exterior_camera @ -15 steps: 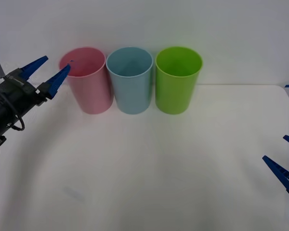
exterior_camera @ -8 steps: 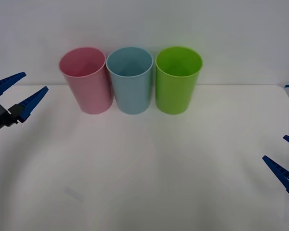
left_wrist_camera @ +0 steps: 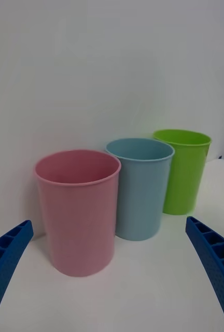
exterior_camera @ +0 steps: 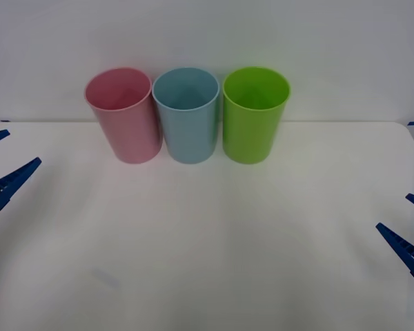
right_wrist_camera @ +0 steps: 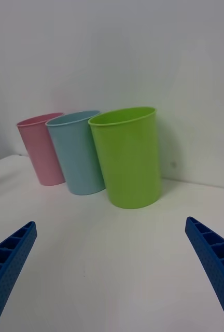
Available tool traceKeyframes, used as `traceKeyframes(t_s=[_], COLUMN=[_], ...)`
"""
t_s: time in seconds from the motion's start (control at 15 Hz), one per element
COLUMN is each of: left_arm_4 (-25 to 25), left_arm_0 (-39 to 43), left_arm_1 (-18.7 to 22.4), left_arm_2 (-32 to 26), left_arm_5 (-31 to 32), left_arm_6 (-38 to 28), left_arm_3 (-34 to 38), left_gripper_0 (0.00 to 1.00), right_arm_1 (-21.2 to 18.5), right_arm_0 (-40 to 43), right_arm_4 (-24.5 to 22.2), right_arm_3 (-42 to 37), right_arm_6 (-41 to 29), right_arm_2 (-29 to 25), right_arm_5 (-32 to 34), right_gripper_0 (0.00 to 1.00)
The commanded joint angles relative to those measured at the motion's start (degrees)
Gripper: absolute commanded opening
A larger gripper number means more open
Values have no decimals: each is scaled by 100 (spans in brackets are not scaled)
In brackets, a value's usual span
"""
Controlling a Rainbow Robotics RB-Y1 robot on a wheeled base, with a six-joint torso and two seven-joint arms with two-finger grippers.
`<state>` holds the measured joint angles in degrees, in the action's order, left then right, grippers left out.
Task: Grasp the object on the table and drop it into the matching bin: aluminum can to the light blue bin, PET bottle to the pink bin.
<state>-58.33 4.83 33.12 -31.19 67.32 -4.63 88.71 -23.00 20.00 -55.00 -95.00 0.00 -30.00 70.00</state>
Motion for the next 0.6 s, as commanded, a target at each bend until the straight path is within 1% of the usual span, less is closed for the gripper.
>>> traceKeyframes(t_s=[0.07, 0.27, 0.33, 0.6], left_arm_4=[129, 217, 235, 261], left_arm_0=[308, 677, 800, 1169], left_arm_1=[142, 300, 335, 344], left_arm_2=[-63, -151, -177, -362], left_arm_5=[97, 167, 185, 282], left_arm_6=[244, 393, 622, 727], left_arm_3=[32, 120, 120, 208], left_gripper_0=[100, 100, 100, 100], right_arm_1=[0, 0, 0, 0], right_arm_0=[0, 0, 0, 0], right_arm_4=[0, 0, 0, 0], right_arm_3=[0, 0, 0, 0], right_arm_6=[0, 0, 0, 0], right_arm_2=[0, 0, 0, 0], right_arm_5=[0, 0, 0, 0], right_gripper_0=[100, 100, 100, 100])
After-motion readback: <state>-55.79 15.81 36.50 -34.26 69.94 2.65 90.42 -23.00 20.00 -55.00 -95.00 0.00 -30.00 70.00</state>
